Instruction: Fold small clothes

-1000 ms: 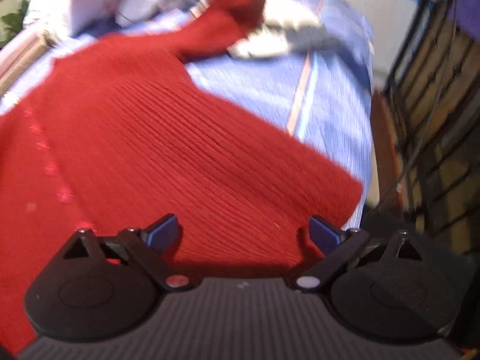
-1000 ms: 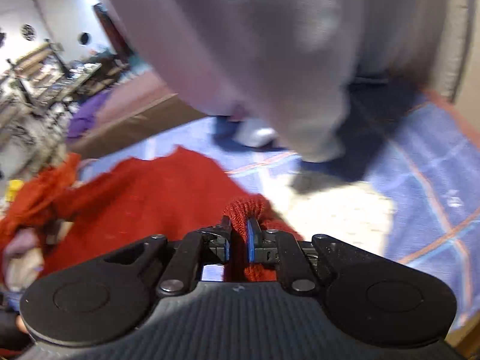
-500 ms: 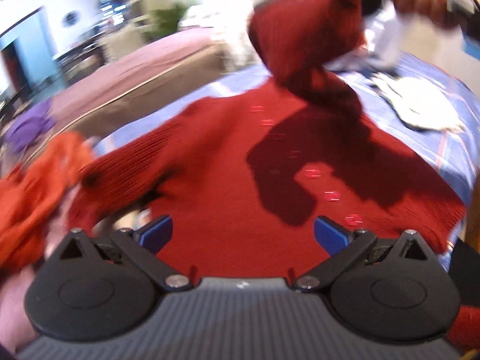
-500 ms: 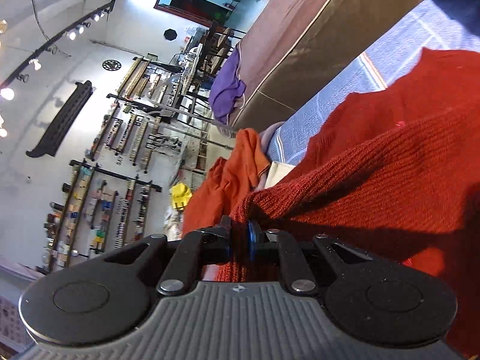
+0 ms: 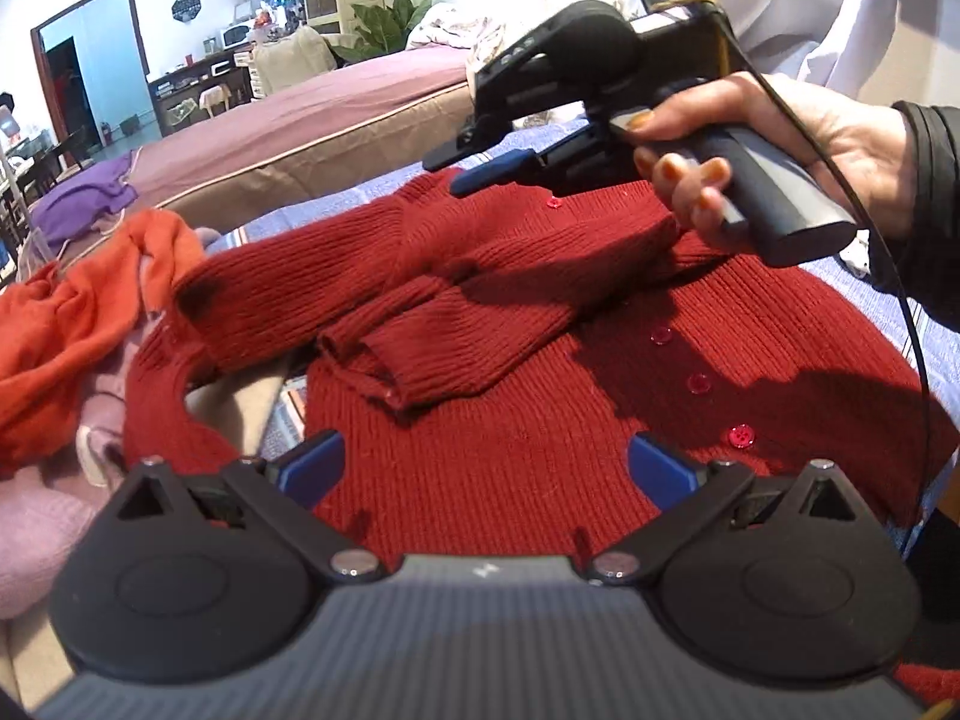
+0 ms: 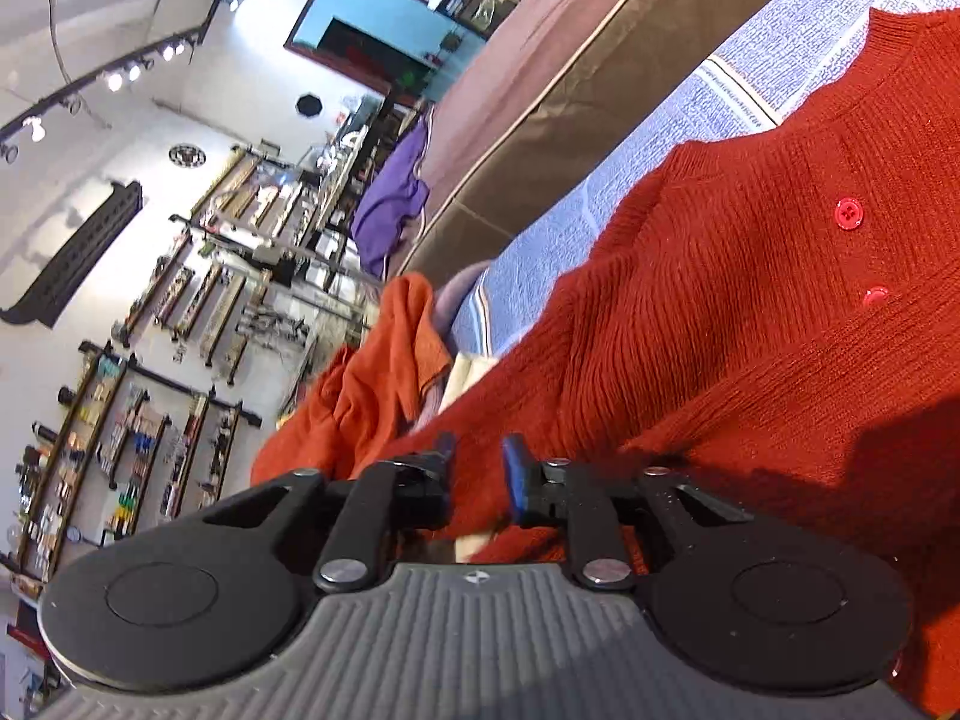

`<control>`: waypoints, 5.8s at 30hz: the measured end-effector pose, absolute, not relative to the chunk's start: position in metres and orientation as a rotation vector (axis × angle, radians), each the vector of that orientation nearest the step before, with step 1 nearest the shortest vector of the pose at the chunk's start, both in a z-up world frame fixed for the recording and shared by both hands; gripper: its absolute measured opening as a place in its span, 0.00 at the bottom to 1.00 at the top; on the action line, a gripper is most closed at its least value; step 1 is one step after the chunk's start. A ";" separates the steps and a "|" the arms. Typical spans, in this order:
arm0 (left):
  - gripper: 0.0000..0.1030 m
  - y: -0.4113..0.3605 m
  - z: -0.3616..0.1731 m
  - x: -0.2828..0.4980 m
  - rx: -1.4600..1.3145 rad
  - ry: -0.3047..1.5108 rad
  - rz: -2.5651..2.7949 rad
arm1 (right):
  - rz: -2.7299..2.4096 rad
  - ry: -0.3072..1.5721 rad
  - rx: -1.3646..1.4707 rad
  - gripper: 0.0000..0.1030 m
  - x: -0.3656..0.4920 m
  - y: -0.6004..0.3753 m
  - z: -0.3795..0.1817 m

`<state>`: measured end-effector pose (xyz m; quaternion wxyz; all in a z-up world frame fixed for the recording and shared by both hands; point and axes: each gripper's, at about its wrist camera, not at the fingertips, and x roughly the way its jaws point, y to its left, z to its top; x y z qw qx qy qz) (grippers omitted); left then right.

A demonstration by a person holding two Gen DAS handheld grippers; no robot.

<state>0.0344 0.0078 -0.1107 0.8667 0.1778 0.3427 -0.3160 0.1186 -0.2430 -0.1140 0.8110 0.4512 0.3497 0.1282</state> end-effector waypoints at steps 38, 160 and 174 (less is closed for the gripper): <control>0.05 0.017 -0.164 0.142 0.131 0.912 -0.631 | -0.257 0.754 0.128 0.13 -0.053 -0.393 -0.160; 1.00 0.048 -0.119 0.053 0.236 0.786 -0.652 | 0.403 0.556 -0.757 0.65 -0.110 -0.130 -0.147; 1.00 0.054 -0.126 0.062 0.246 0.731 -0.638 | 0.423 0.796 -0.203 0.09 -0.036 -0.176 -0.102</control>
